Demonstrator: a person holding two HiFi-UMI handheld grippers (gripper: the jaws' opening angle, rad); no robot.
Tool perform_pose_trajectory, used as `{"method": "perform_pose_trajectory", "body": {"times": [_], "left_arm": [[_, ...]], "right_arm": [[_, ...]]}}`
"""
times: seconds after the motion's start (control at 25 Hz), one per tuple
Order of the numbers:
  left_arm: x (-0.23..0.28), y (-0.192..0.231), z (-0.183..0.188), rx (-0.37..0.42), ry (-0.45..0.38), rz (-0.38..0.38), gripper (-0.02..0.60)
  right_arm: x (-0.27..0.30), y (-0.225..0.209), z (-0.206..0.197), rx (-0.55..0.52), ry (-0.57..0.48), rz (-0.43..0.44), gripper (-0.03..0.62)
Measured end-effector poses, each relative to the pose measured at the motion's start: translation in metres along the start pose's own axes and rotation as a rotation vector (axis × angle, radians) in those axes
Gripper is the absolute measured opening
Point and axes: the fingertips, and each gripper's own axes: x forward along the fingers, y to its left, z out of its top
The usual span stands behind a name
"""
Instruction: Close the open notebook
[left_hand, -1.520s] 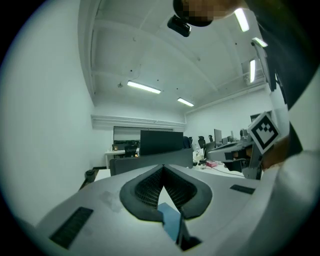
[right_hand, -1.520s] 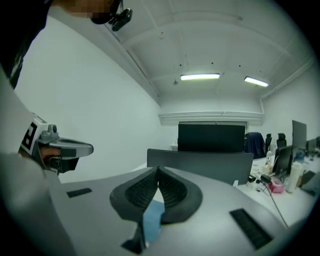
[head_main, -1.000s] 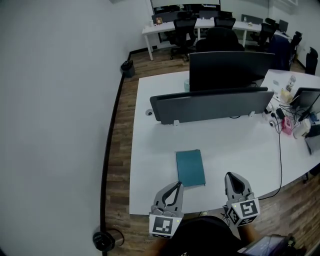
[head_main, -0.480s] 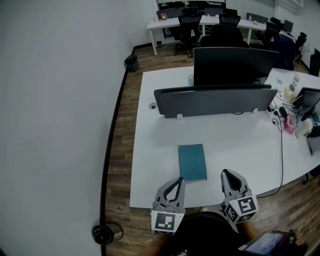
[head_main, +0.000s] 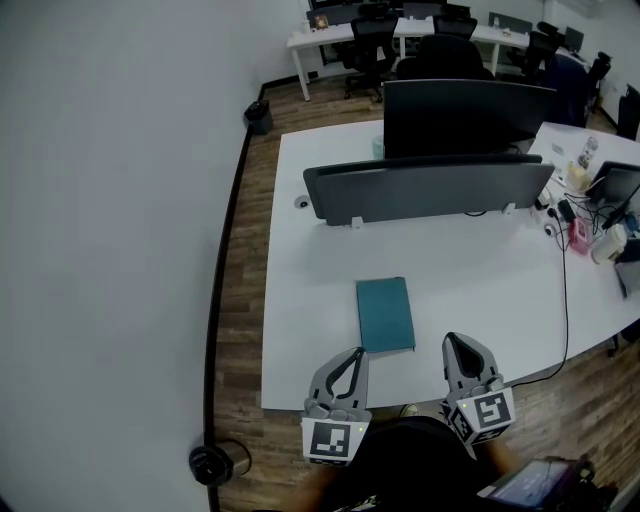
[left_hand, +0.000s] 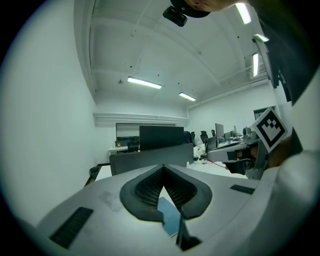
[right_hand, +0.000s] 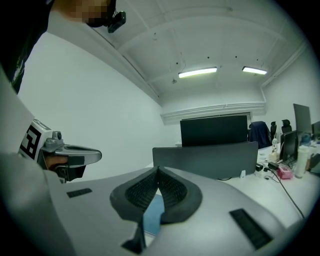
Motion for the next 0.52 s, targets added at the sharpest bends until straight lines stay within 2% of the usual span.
{"method": "perform_pose_trajectory", "body": {"times": [0.12, 0.24, 0.52], "left_arm": [[0.002, 0.002, 0.003, -0.018, -0.011, 0.003, 0.006], [0.002, -0.001, -0.003, 0.013, 0.009, -0.011, 0.006], [0.01, -0.007, 0.009, 0.09, -0.021, -0.016, 0.006]], "right_arm": [[-0.001, -0.001, -0.004, 0.015, 0.011, -0.019, 0.064], [-0.002, -0.003, -0.006, 0.023, 0.016, -0.022, 0.064], [0.003, -0.006, -0.008, 0.007, 0.015, -0.014, 0.064]]}}
